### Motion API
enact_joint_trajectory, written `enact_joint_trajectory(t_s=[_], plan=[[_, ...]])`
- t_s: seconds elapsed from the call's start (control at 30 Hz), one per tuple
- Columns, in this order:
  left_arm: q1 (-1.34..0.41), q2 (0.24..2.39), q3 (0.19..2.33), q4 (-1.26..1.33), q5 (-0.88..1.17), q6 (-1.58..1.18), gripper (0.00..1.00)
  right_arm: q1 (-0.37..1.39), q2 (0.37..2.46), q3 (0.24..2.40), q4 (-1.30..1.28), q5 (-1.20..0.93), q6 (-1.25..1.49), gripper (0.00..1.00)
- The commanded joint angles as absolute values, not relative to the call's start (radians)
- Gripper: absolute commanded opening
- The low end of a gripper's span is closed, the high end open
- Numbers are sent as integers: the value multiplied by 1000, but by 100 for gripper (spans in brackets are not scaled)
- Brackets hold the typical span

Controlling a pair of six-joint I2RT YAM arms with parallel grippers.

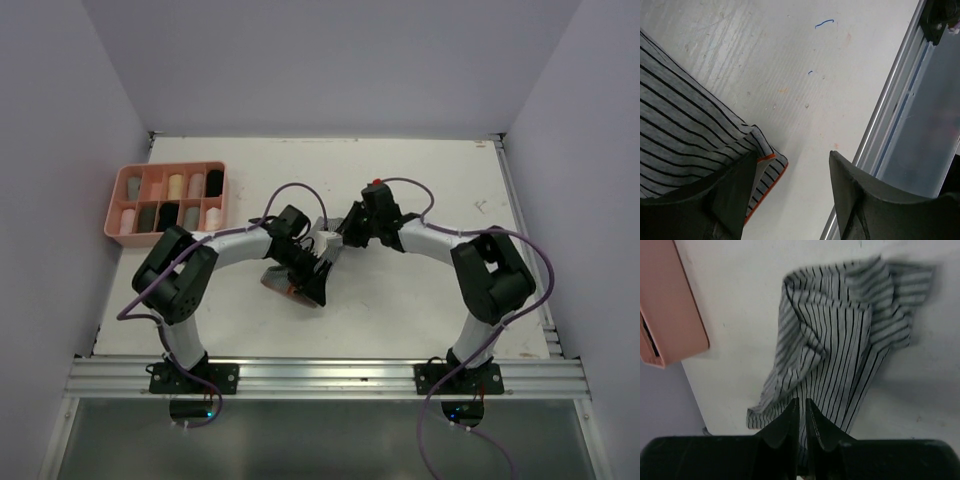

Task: Roll the underwear
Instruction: Fold the underwear

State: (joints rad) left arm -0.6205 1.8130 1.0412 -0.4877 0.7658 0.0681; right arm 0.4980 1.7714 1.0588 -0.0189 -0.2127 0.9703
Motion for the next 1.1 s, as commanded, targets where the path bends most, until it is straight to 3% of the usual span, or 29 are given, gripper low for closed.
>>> enact_joint_trajectory(t_s=[0.0,0.37,0.7,0.8,0.93,1.0,1.07], plan=[[-618,1796,1034,-494,620,89,66,561,1764,1003,99,-288,1060,13],[-635,1718,1048,-523,571,78,77,592,1922,999,77,-299,1022,9],[-653,1579,1057,-558,517,121,77,592,1939,999,80,-310,980,8],[-653,1511,1042,-538,459,168,70,592,1913,983,150,-345,1003,17],[-655,1476,1037,-563,345,291,25,592,1821,968,221,-380,1051,24],[-655,1470,1032,-577,338,371,22,592,1786,971,194,-367,1061,25],[-663,1463,1034,-584,339,405,29,591,1723,956,176,-336,1072,26]])
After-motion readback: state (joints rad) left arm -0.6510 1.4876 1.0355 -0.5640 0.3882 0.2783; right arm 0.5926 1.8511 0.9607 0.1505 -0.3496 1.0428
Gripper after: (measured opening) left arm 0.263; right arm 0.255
